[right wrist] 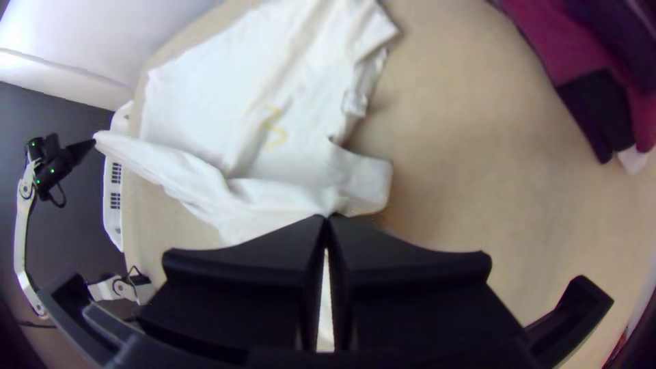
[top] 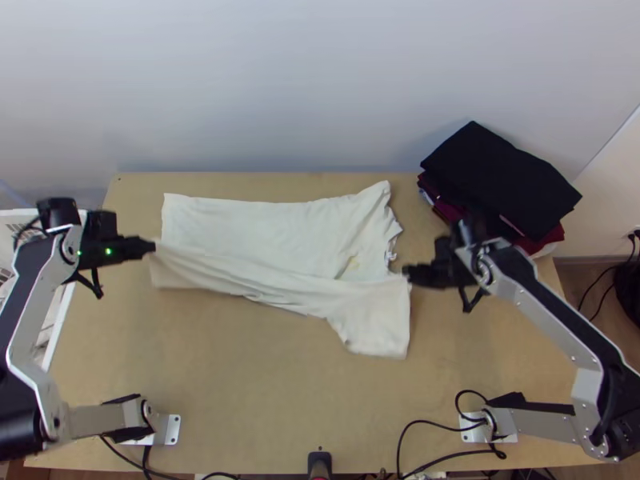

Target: Fold the t-shirt

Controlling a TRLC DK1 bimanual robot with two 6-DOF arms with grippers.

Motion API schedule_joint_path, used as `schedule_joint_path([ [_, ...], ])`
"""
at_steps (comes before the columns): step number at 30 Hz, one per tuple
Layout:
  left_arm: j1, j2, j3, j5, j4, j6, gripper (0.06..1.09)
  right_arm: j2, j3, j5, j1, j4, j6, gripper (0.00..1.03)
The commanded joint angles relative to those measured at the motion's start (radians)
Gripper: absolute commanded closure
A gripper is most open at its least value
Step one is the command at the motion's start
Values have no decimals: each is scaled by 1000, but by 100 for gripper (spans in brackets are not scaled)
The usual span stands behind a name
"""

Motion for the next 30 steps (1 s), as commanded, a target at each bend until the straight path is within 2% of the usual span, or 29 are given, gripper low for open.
schedule_joint_path([
  [1, -45, -55, 105, -39, -9, -125, 105, -24, 186, 5, -12, -42, 30, 100],
  [6, -70, -64, 243, -131, 3, -232, 105, 53, 448, 5, -34, -104, 29, 100],
  [15, -73, -58, 431, -304, 80, -330, 105, 266, 888, 5, -131, -174, 30, 100],
  [21, -76, -4, 577, -355, 143, -372, 105, 401, 1158, 8, -146, -211, 29, 100],
  [24, -87, 7, 608, -370, 207, -392, 105, 436, 1255, 34, -146, -194, 29, 100],
  [27, -88, -1, 626, -381, 272, -424, 105, 424, 1272, 79, -143, -113, 29, 100],
  [30, -88, -18, 652, -381, 283, -442, 105, 378, 1270, 86, -144, -47, 26, 100],
])
